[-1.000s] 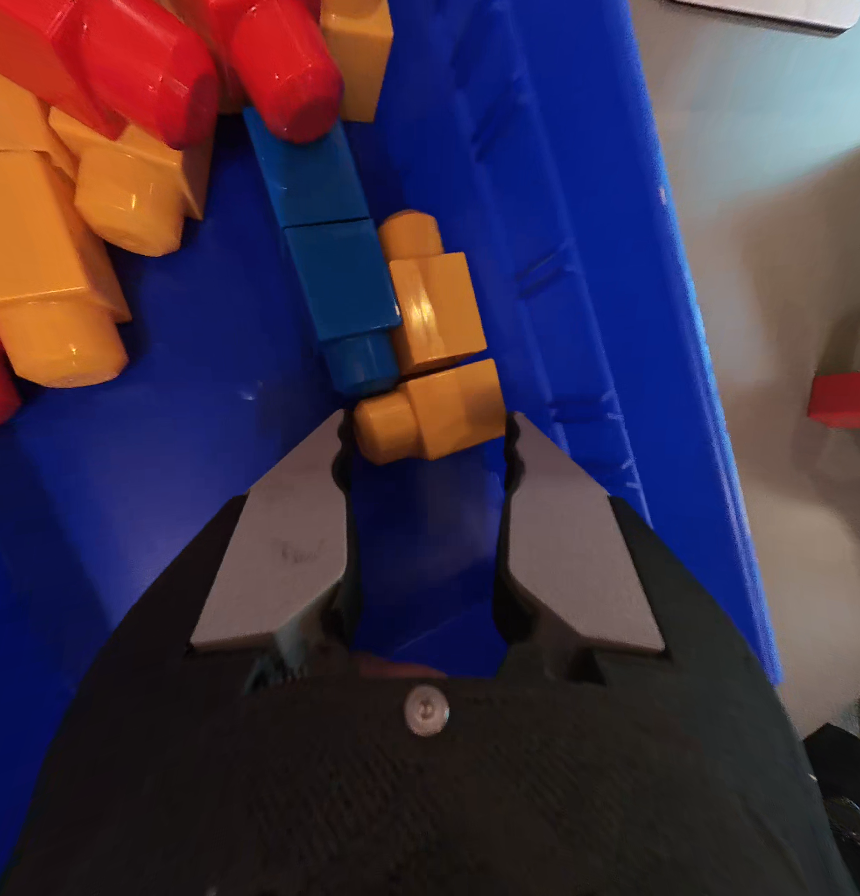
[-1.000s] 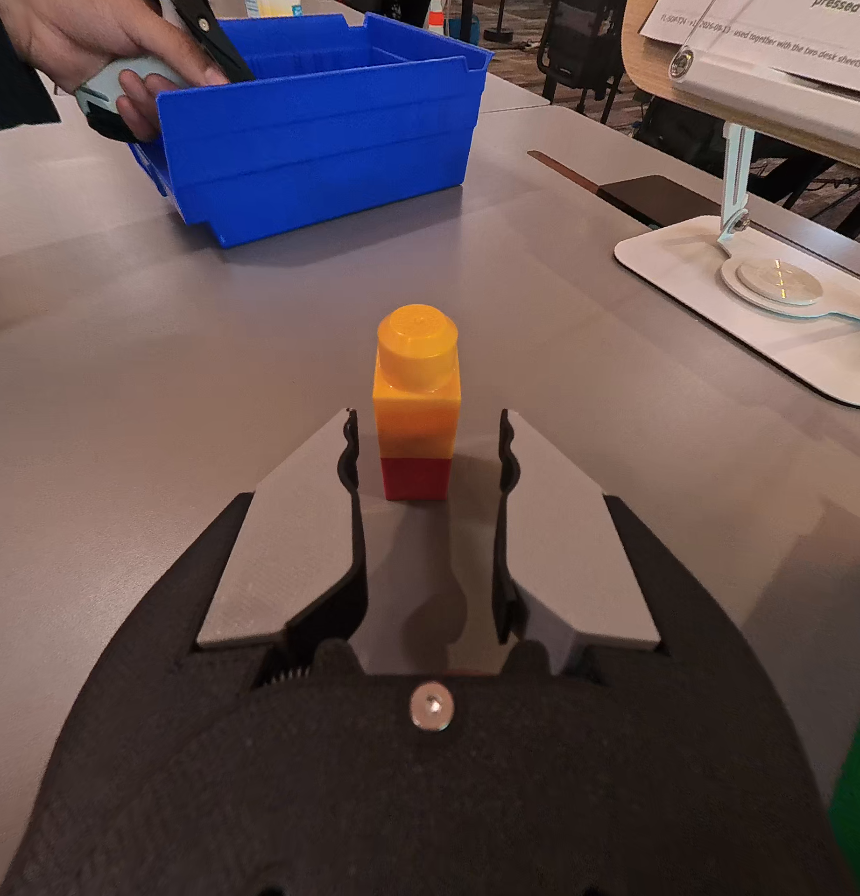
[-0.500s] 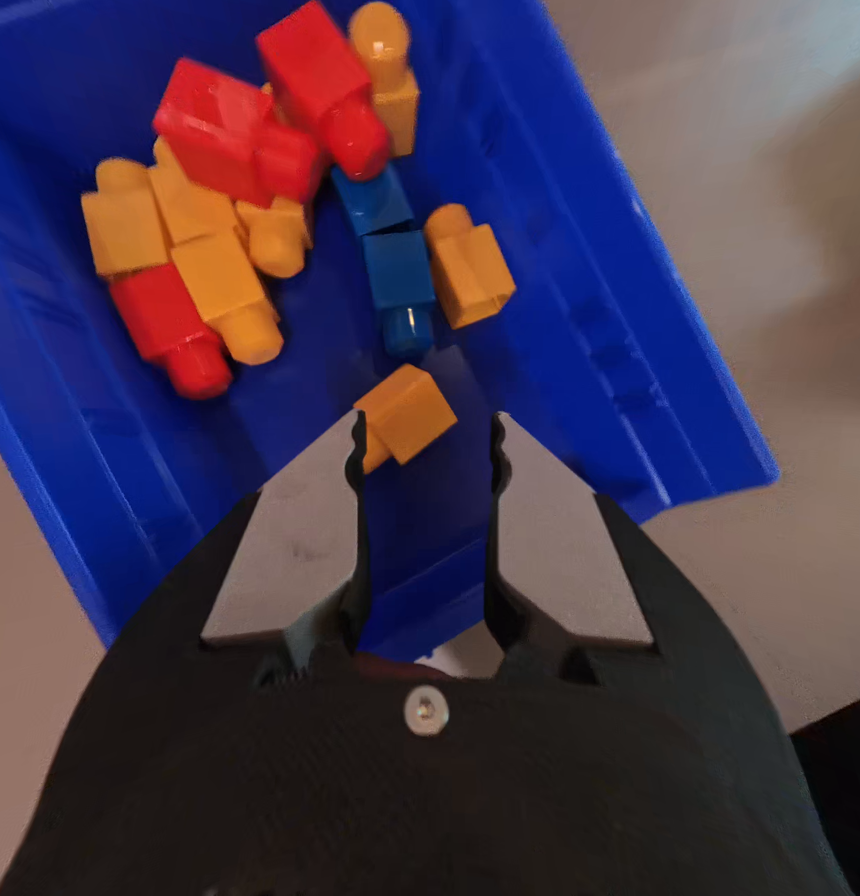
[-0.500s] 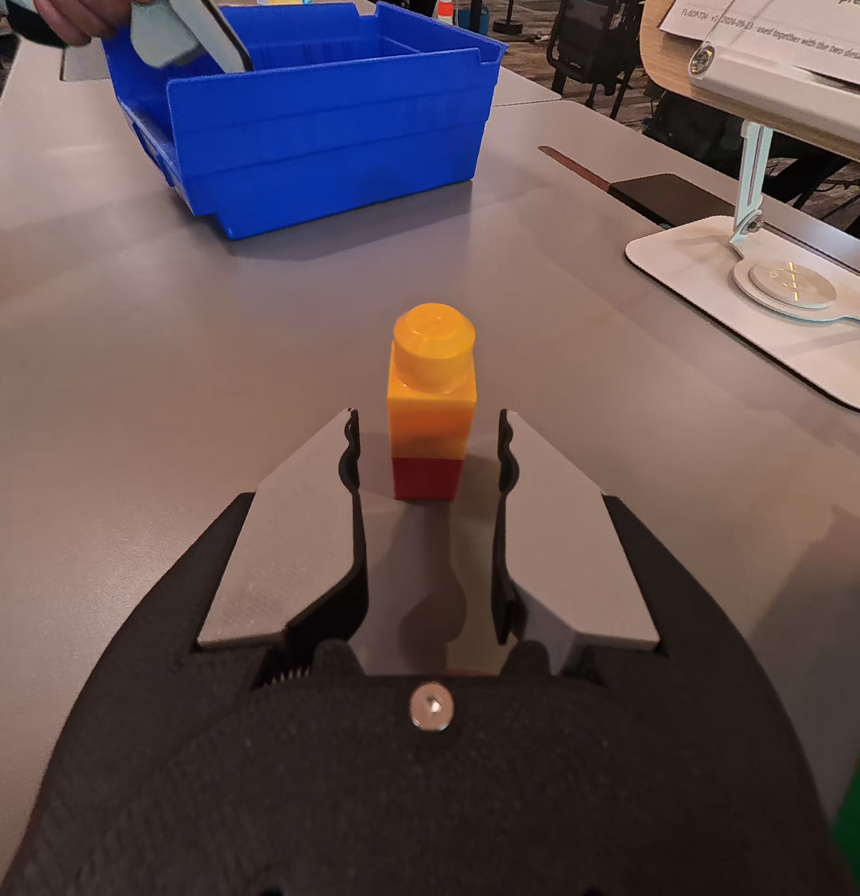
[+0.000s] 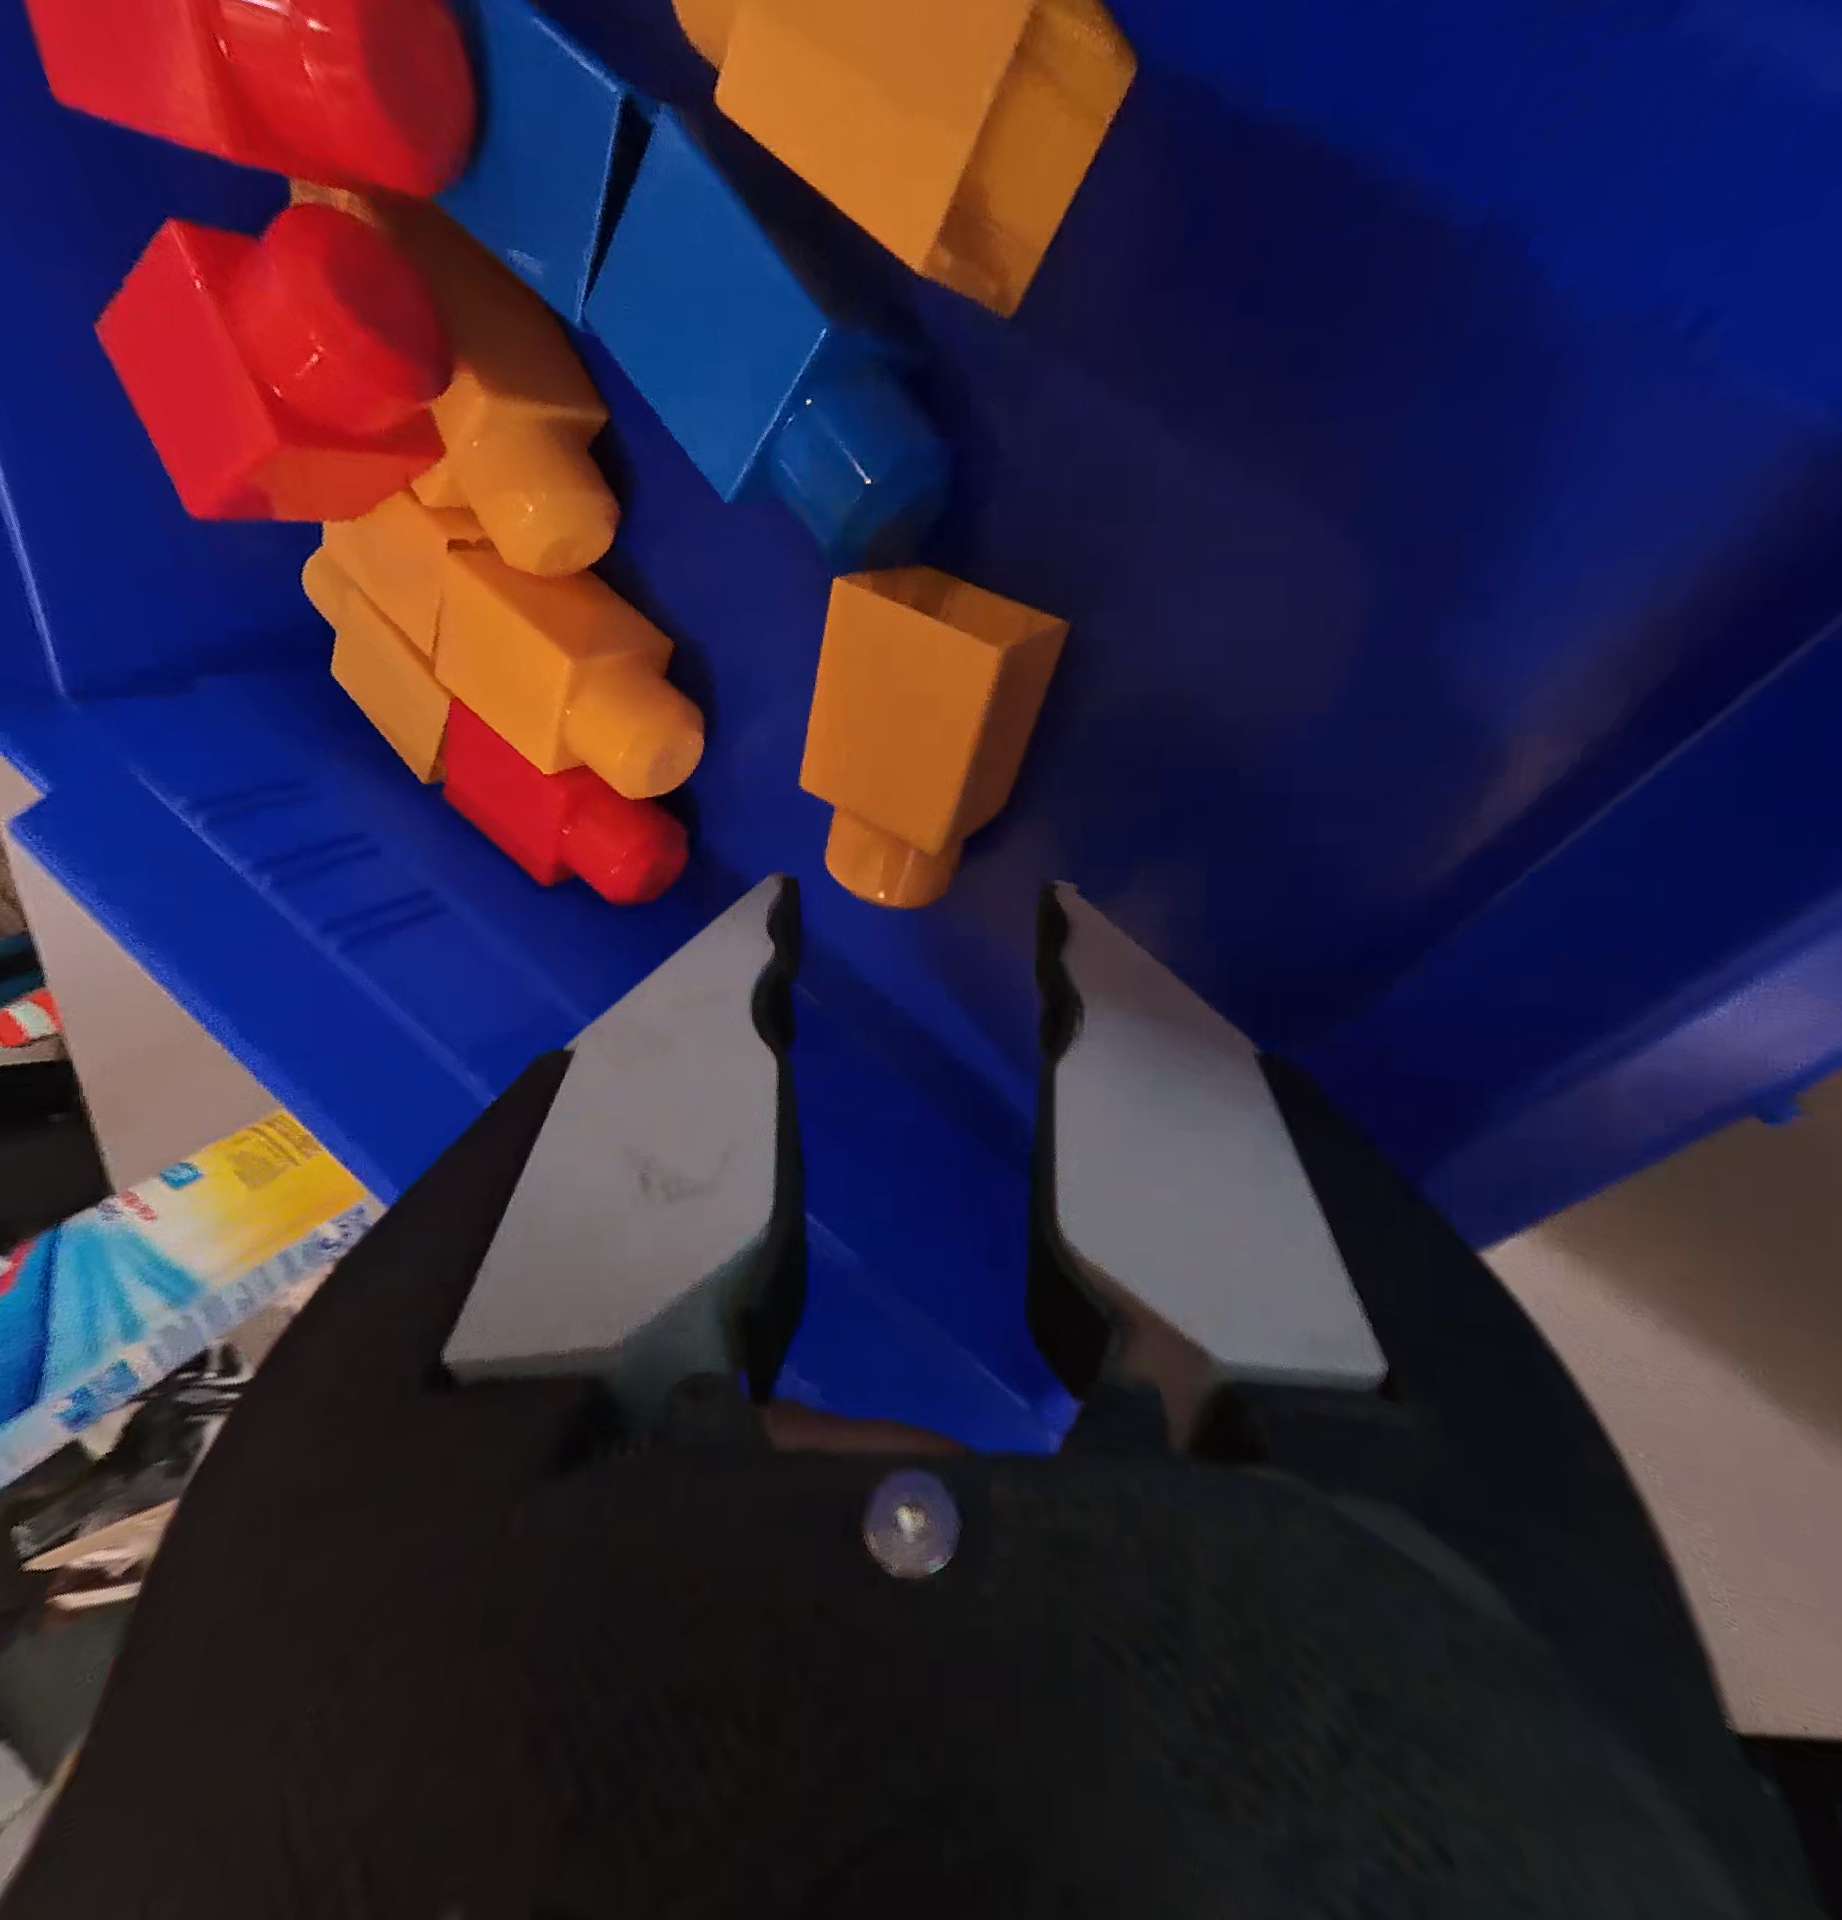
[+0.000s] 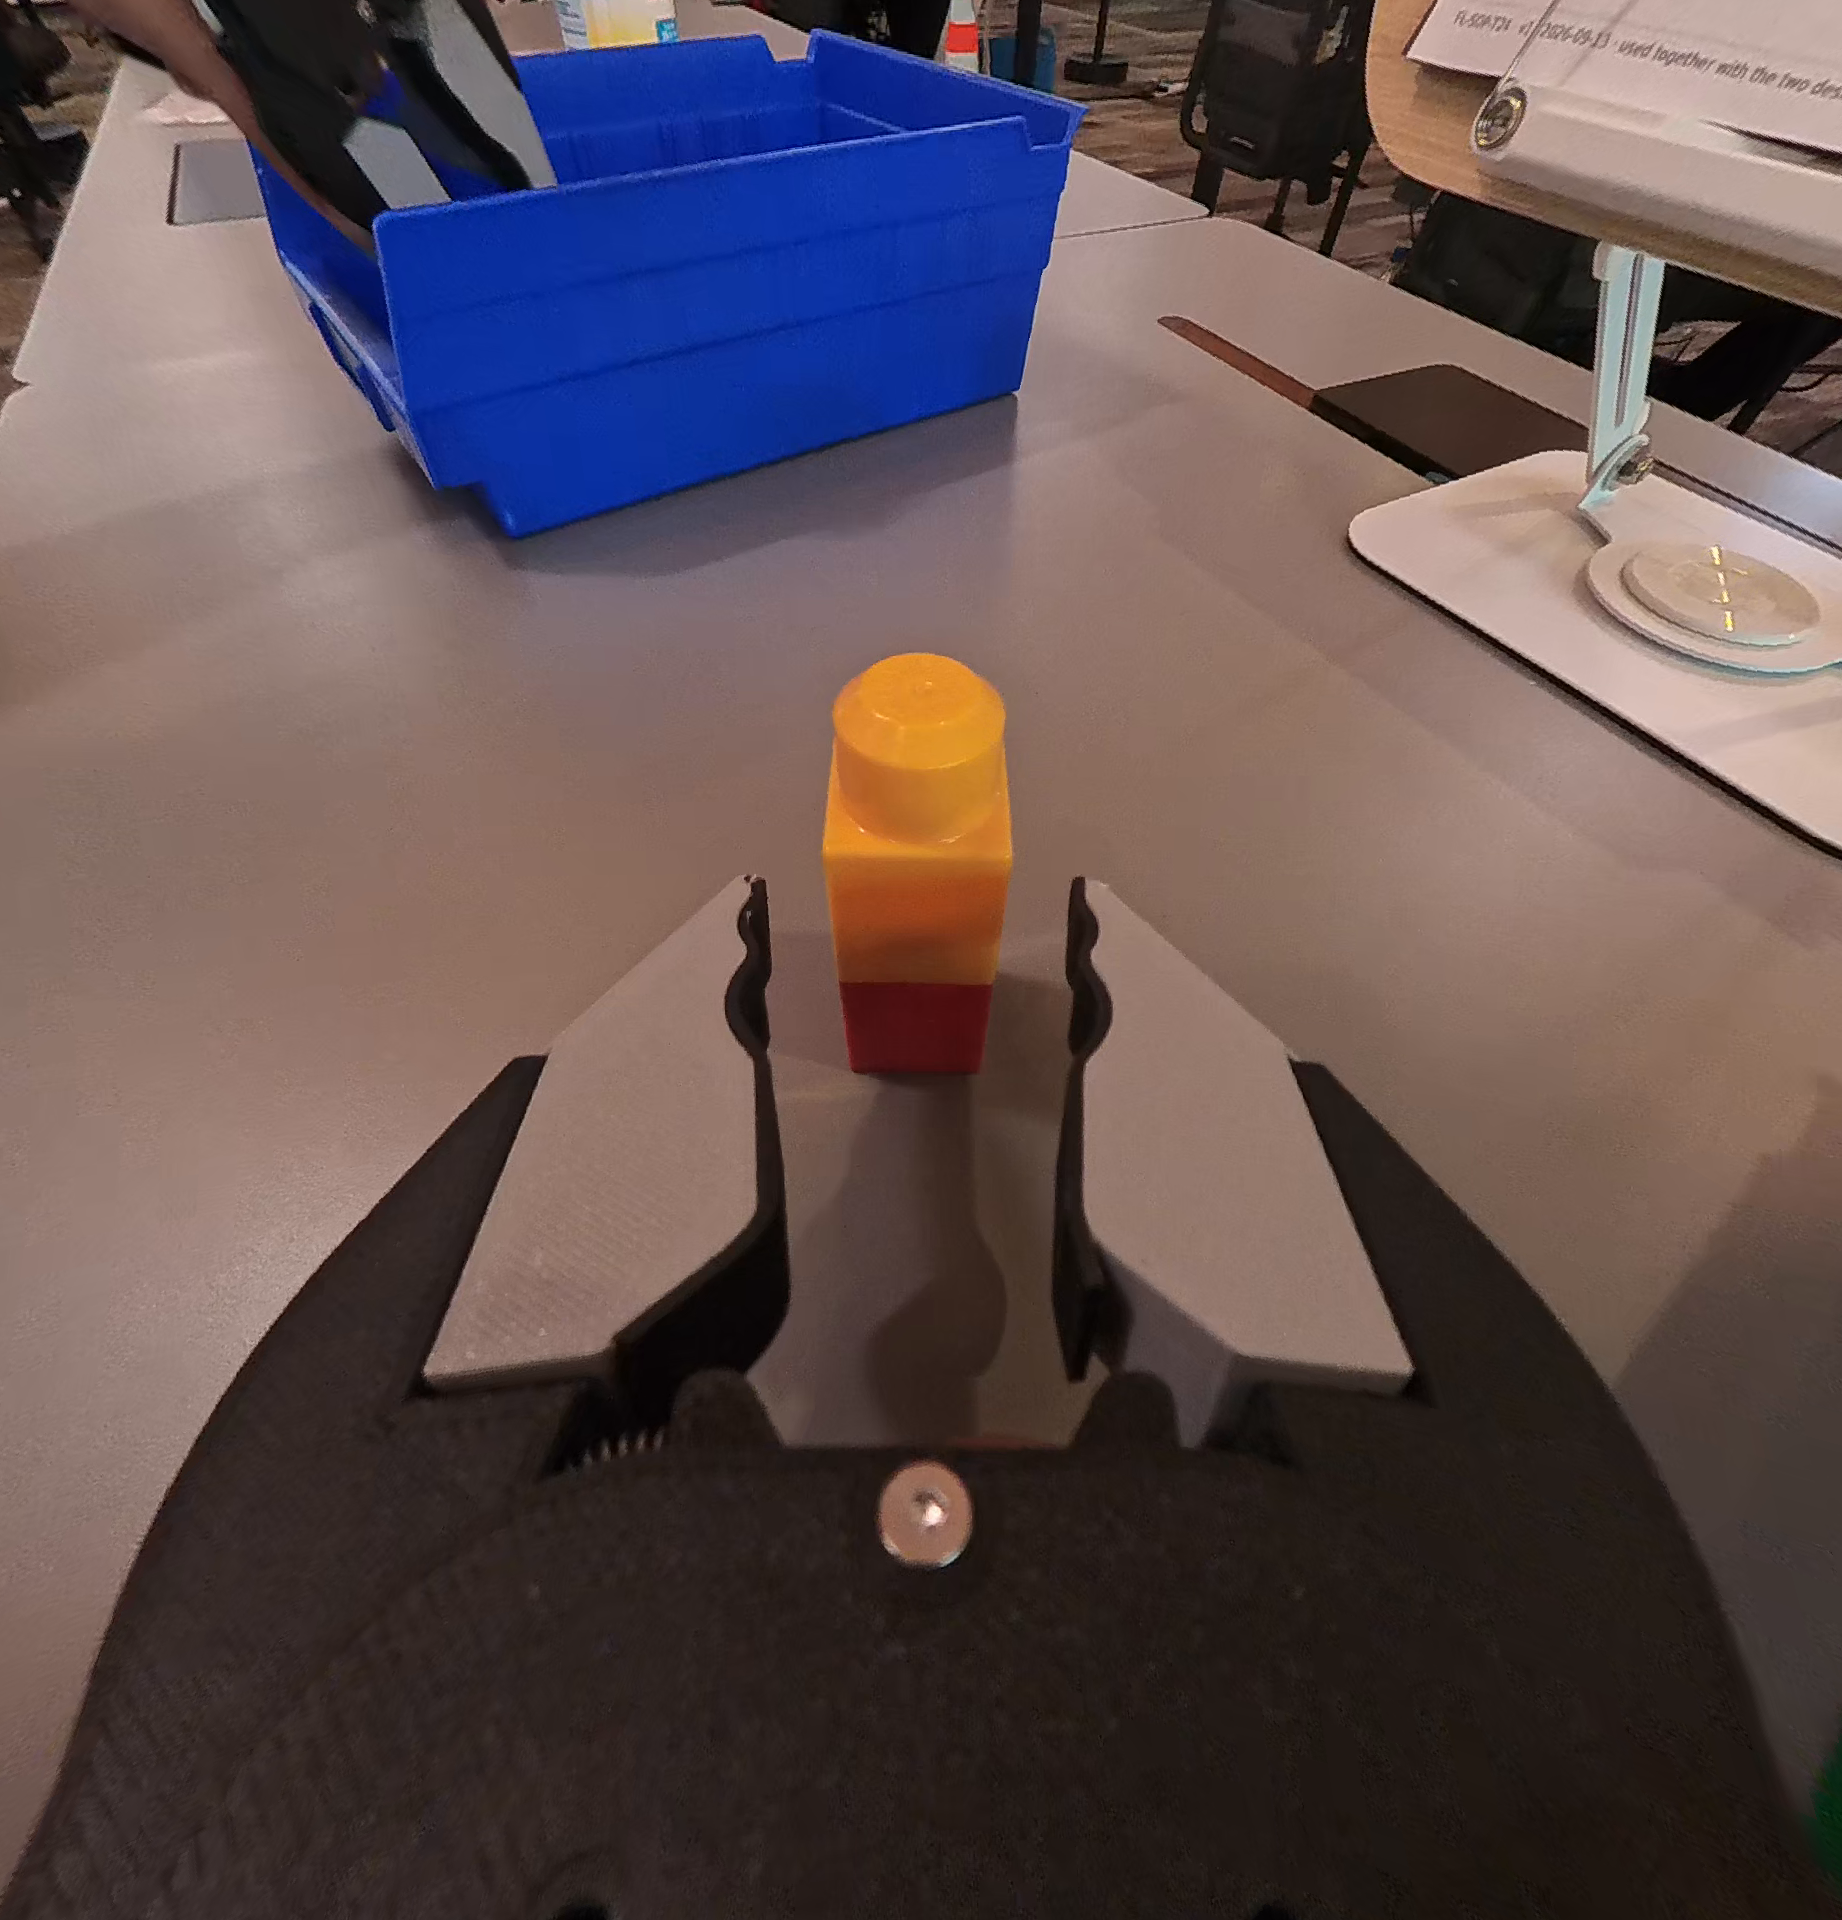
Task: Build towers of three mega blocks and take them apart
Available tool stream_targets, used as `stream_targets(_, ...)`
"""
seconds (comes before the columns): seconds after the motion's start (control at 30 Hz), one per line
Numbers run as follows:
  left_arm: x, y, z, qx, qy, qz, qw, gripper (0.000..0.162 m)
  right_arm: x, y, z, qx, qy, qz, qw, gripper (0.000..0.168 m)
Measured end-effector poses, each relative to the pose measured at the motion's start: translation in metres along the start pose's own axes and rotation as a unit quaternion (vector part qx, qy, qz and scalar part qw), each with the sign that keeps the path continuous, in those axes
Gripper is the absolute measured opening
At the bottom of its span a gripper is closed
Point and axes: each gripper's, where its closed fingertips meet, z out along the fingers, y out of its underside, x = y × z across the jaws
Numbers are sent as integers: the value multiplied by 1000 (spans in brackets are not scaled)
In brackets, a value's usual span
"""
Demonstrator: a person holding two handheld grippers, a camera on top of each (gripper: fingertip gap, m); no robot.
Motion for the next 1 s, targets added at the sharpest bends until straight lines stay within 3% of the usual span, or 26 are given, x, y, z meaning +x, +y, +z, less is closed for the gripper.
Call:
stream_targets(0.17,-10,7,16,-42,-10,47,998,48,-2,1,1,-3,-6,-2,1000,55)
stream_targets(0.27,-16,6,25,-49,-26,58,997,26,-2,0,2,-3,-8,-2,1000,54)
stream_targets(0.4,-15,-3,27,-39,-38,65,996,24,-2,0,2,-1,-10,1,1000,54)
stream_targets(0.57,-26,-1,3,-41,-81,80,993,20,-2,-2,1,4,-10,1,1000,53)
stream_targets(0.6,-31,0,-5,-41,-96,84,991,0,-2,-2,1,4,-10,1,1000,53)
stream_targets(0.73,-39,-4,-43,-29,-129,86,988,0,-5,-2,1,3,-12,-5,1000,53)
stream_targets(0.83,-37,5,-50,-60,-130,87,986,0,-7,-2,2,1,-12,-10,1000,53)
stream_targets(0.9,-36,11,-47,-71,-124,32,989,3,-8,-1,1,-1,-10,-12,1000,53)
stream_targets(0.97,-26,4,-37,-42,-72,-88,993,7,-8,-2,0,2,-9,-13,1000,53)
stream_targets(1.0,-21,-4,-31,-16,-43,-146,988,17,-8,-2,-1,3,-8,-12,1000,53)
